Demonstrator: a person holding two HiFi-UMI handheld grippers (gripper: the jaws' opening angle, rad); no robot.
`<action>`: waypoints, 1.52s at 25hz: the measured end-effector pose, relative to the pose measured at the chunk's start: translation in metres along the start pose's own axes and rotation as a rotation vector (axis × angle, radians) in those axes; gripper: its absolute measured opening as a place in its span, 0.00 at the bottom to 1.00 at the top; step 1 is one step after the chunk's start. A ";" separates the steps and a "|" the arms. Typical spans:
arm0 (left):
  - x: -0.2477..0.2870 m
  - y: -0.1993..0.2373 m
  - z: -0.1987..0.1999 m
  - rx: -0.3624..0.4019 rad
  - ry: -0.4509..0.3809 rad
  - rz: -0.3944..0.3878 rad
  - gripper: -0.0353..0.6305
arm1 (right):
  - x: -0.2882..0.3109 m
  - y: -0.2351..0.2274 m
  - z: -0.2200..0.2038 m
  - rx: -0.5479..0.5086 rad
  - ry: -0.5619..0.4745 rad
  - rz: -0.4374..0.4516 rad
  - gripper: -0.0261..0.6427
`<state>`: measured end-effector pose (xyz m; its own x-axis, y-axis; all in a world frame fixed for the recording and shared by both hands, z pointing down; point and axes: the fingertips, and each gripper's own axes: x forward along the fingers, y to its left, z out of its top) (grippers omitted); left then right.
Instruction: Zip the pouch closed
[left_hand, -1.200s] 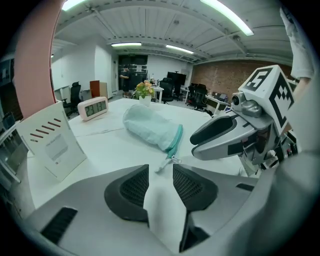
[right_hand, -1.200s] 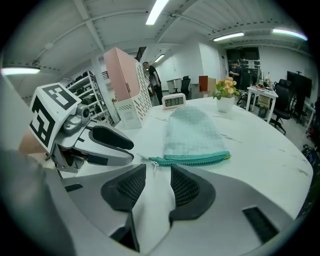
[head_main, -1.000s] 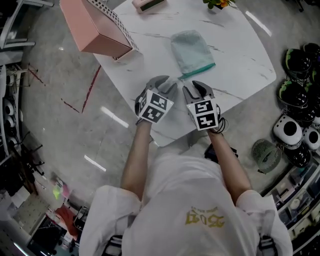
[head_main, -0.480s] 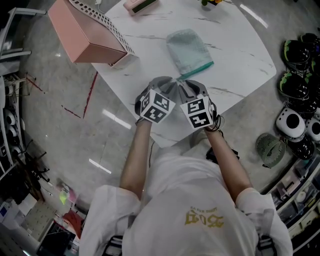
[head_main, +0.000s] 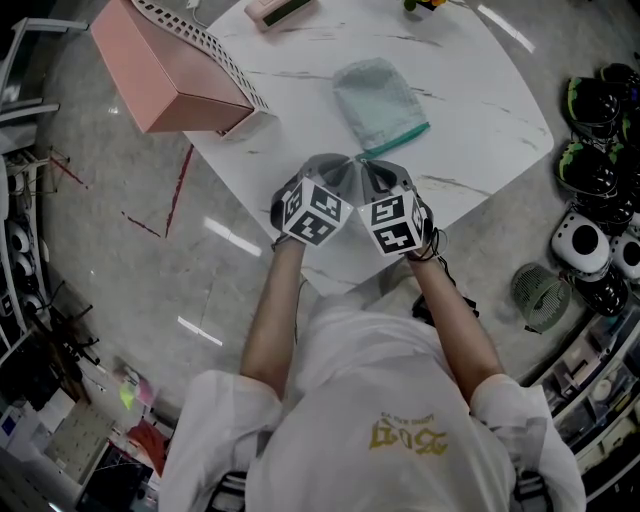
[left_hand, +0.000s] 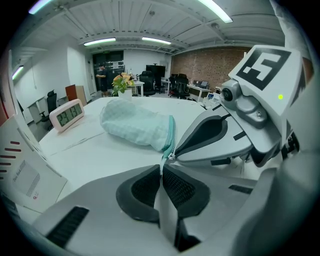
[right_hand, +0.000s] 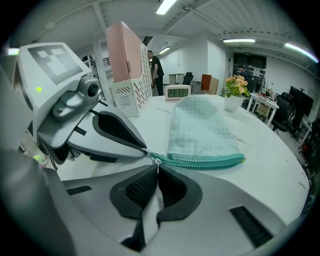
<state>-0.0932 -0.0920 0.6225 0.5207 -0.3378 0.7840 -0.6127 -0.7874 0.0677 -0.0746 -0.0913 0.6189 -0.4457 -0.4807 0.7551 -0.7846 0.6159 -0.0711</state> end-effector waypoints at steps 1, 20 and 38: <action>0.000 0.000 0.000 -0.004 -0.001 -0.003 0.11 | 0.000 0.000 0.000 0.004 0.001 0.001 0.06; -0.010 -0.004 0.006 -0.066 -0.008 -0.021 0.10 | -0.010 -0.003 0.005 -0.021 0.007 0.012 0.06; -0.020 -0.002 0.005 -0.085 -0.011 -0.001 0.10 | -0.020 -0.010 0.007 -0.034 0.003 0.001 0.06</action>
<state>-0.0996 -0.0865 0.6033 0.5272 -0.3433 0.7773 -0.6606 -0.7409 0.1208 -0.0606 -0.0926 0.6000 -0.4452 -0.4786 0.7568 -0.7694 0.6368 -0.0499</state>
